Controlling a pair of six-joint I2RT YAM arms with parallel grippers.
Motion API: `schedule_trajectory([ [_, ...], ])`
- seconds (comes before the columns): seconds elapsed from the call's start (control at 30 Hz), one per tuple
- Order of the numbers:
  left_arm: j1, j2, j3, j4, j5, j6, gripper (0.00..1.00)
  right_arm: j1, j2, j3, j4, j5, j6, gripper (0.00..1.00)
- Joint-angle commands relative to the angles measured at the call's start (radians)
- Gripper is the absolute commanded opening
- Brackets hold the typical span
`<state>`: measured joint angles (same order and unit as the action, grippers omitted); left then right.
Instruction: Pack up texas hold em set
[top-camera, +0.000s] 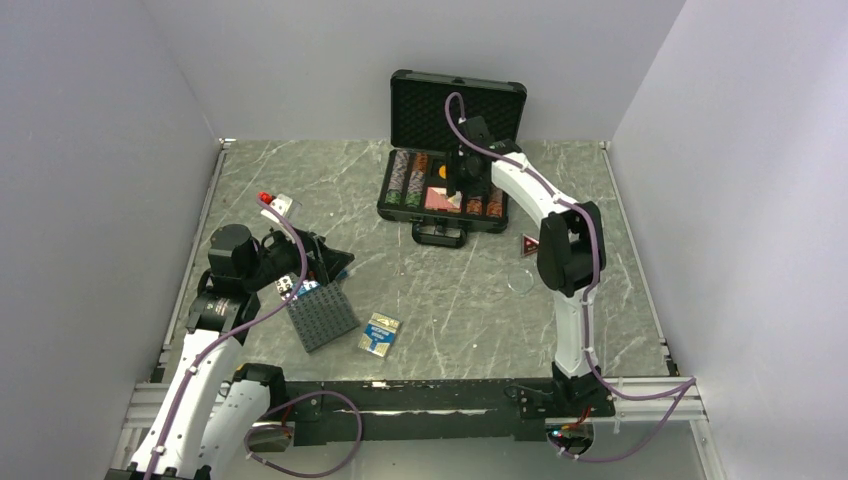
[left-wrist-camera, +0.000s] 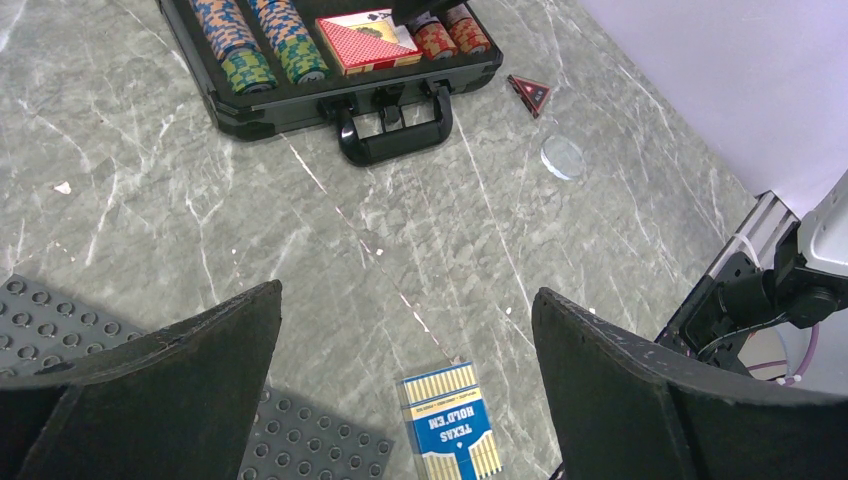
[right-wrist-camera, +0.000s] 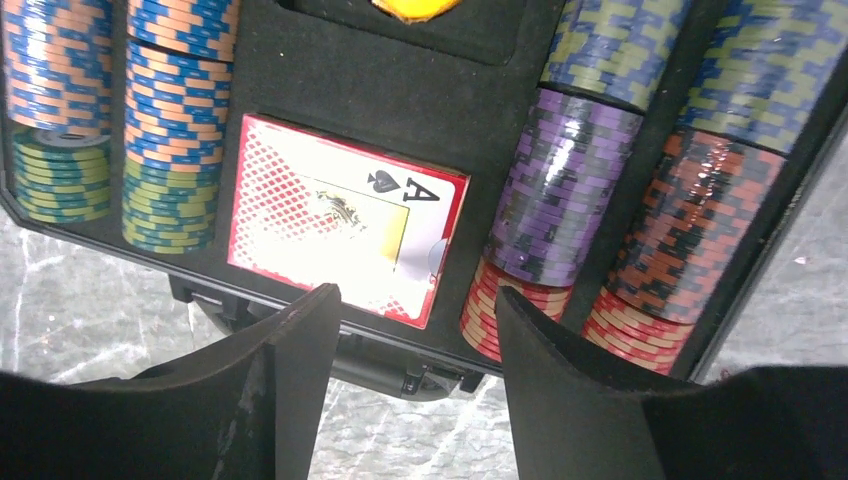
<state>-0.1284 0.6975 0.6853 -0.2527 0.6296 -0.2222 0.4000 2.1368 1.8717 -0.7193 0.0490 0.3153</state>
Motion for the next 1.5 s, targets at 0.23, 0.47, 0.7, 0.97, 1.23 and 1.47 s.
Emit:
schedule_trajectory([
  [0.23, 0.001, -0.005, 0.044, 0.018, -0.014, 0.021, 0.99, -0.002, -0.035, 0.018, 0.026, -0.044, -0.018, 0.30],
  [0.47, 0.001, -0.006, 0.045, 0.018, -0.015, 0.023, 0.99, -0.014, 0.018, -0.019, 0.045, -0.044, -0.001, 0.16],
  [0.7, 0.001, -0.007, 0.045, 0.016, -0.018, 0.020, 0.99, -0.024, 0.043, -0.058, 0.064, -0.099, 0.003, 0.16],
  [0.97, 0.001, -0.006, 0.044, 0.014, -0.031, 0.023, 0.99, -0.024, -0.005, -0.056, 0.072, -0.119, -0.018, 0.29],
  [1.23, -0.015, 0.008, 0.053, -0.050, -0.184, 0.049, 0.98, -0.024, -0.164, -0.160, 0.109, -0.146, -0.053, 0.52],
  [1.47, -0.233, 0.039, 0.079, -0.168, -0.483, 0.118, 0.97, -0.042, -0.391, -0.404, 0.239, -0.193, -0.065, 0.71],
])
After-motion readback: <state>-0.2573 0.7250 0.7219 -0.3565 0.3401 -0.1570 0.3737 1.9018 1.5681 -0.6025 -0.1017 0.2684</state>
